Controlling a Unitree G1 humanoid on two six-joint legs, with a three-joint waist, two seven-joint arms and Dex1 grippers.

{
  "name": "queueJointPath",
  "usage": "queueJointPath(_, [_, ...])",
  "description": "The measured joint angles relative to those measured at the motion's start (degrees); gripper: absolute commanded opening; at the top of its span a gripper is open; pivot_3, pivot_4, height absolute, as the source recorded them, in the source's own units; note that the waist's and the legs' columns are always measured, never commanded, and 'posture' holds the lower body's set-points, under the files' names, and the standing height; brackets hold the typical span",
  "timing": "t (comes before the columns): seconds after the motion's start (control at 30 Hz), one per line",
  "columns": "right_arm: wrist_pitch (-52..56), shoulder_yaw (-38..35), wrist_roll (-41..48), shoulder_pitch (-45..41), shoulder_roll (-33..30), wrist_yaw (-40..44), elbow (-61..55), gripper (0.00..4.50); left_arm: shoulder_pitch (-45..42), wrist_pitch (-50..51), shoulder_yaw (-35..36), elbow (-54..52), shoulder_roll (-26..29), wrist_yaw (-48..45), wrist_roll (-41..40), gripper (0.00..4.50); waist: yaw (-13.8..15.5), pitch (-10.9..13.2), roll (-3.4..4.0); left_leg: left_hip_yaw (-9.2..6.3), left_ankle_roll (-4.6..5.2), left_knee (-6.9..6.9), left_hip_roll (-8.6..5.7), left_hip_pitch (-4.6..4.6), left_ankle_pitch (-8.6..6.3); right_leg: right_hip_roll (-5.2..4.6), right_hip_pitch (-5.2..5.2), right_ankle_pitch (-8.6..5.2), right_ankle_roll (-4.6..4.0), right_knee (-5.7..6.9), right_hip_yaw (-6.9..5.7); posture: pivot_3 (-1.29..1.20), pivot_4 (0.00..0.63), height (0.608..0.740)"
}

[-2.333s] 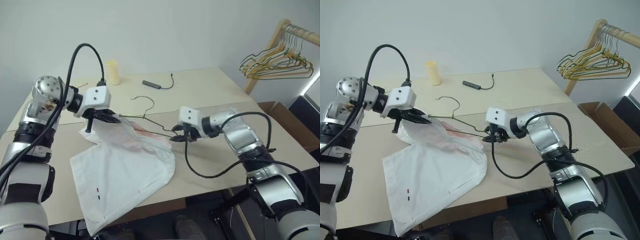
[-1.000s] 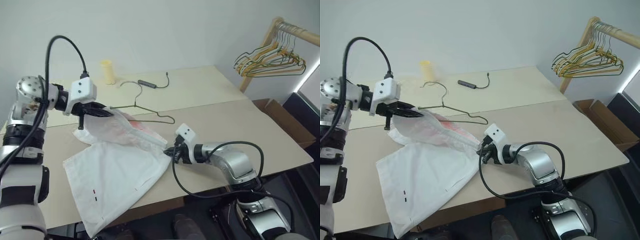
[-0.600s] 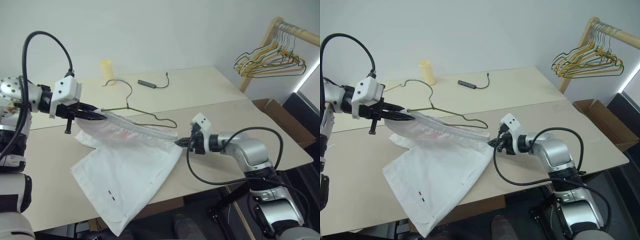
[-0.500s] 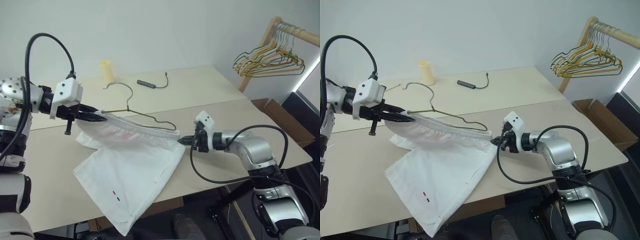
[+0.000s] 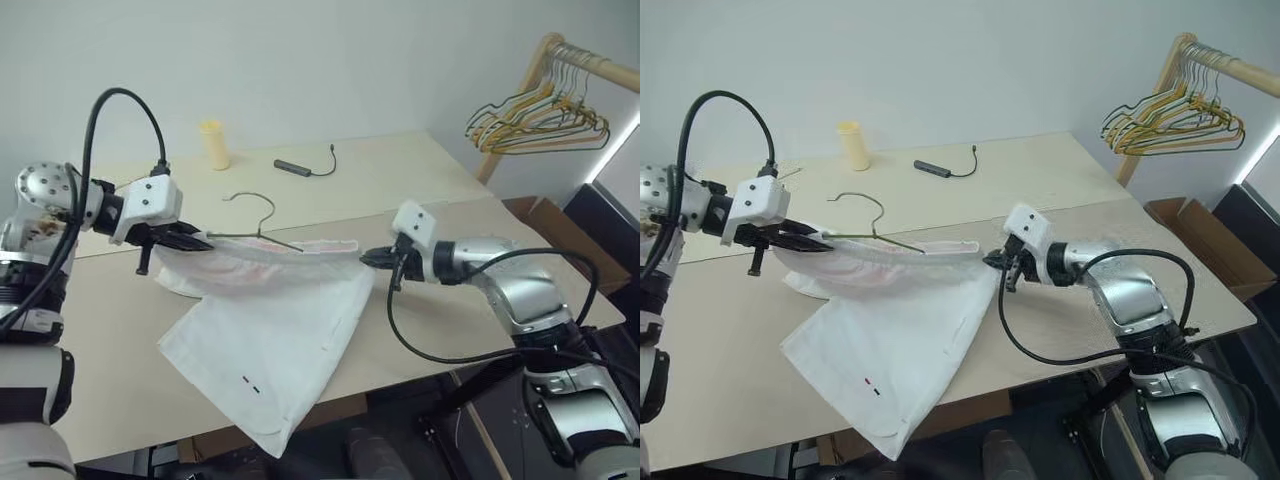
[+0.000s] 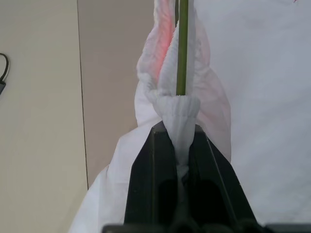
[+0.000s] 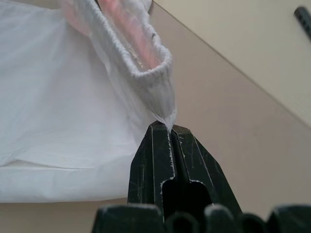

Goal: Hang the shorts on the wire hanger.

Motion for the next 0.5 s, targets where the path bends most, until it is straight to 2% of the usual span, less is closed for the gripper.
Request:
queueJointPath(0.2, [-2.54,5.14,-6.05,-11.17,0.25,1.45,-0.59,0.01,-5.66,-1.23,0.26,2.13,-2.82,1.2,1.86,0.0,-0.2,0.0,0.0,0.08,0.0,0.06,0.01,0.01,0.0,0.01,-0.01,0.0,0.0,0.01,0.0,-0.18,0.0,0.74])
queueJointPath(0.5, [-7.74,8.23,-11.14,-12.07,2.04,2.98,-0.3,0.01,-5.26,-1.43,1.63,3.68,-3.55,1.76,2.73,0.0,-0.66,0.0,0.0,-0.06,0.0,0.08,0.01,-0.08,0.0,-0.01,-0.04,0.01,-0.01,0.15,-0.02,-0.17,0.0,0.74])
